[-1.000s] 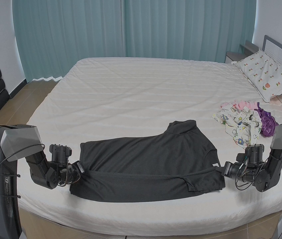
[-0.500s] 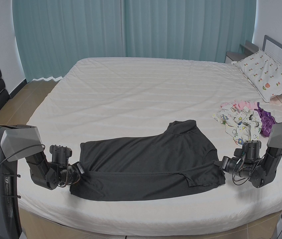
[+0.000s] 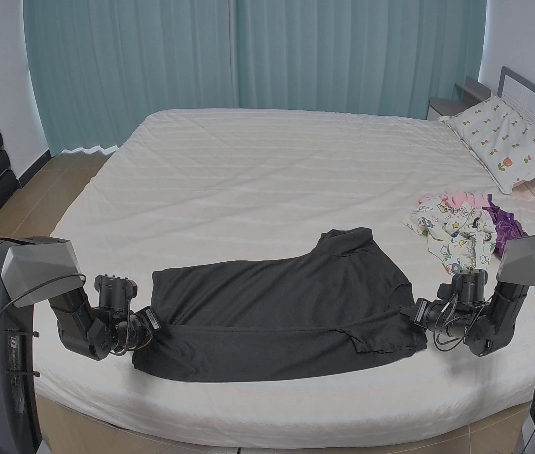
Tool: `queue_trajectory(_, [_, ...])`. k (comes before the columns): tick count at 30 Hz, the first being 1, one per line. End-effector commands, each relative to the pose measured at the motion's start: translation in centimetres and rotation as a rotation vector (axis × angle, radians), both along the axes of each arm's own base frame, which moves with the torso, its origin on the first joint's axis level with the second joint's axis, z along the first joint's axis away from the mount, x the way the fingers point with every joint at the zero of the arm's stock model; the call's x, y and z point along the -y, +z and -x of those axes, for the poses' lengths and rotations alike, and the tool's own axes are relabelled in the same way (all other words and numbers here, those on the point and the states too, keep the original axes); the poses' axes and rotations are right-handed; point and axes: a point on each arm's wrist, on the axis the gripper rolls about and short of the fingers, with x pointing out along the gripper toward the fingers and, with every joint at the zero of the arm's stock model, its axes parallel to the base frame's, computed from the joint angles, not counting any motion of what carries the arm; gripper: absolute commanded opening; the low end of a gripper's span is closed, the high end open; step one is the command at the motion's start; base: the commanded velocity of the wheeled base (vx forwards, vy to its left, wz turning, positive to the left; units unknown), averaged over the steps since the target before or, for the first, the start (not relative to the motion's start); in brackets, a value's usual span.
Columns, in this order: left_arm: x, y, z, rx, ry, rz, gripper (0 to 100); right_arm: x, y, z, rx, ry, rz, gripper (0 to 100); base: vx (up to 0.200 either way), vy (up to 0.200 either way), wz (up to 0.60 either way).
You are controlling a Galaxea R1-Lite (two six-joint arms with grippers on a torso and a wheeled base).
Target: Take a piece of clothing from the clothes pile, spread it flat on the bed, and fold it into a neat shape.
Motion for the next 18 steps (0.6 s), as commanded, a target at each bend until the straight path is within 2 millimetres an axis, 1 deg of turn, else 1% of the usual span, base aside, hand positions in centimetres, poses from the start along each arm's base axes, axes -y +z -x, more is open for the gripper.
queue_trajectory(1, [0.1,-0.1,0.1,-0.004,0.007,-0.011,0,-0.4,-1.0,-0.4,-0.011,0.011,0.001,100,0.0,0.0,0.0])
queue_trajectory(7, [0.1,-0.1,0.1,-0.002,0.019,-0.022,0,-0.5,-0.9,-0.7,0.002,0.009,-0.004,100,0.0,0.0,0.0])
queue_trajectory(8, [0.1,-0.1,0.1,-0.002,0.019,-0.022,100,-0.5,-0.8,-0.7,0.008,0.007,-0.007,100,0.0,0.0,0.0])
queue_trajectory(14, [-0.1,0.0,0.2,-0.002,0.023,-0.021,100,-0.2,1.1,-0.4,0.03,-0.019,-0.046,100,0.0,0.0,0.0])
queue_trajectory(18, [-0.3,0.1,0.1,0.001,0.029,-0.021,100,-0.3,1.2,-0.2,0.019,-0.023,-0.059,100,0.0,0.0,0.0])
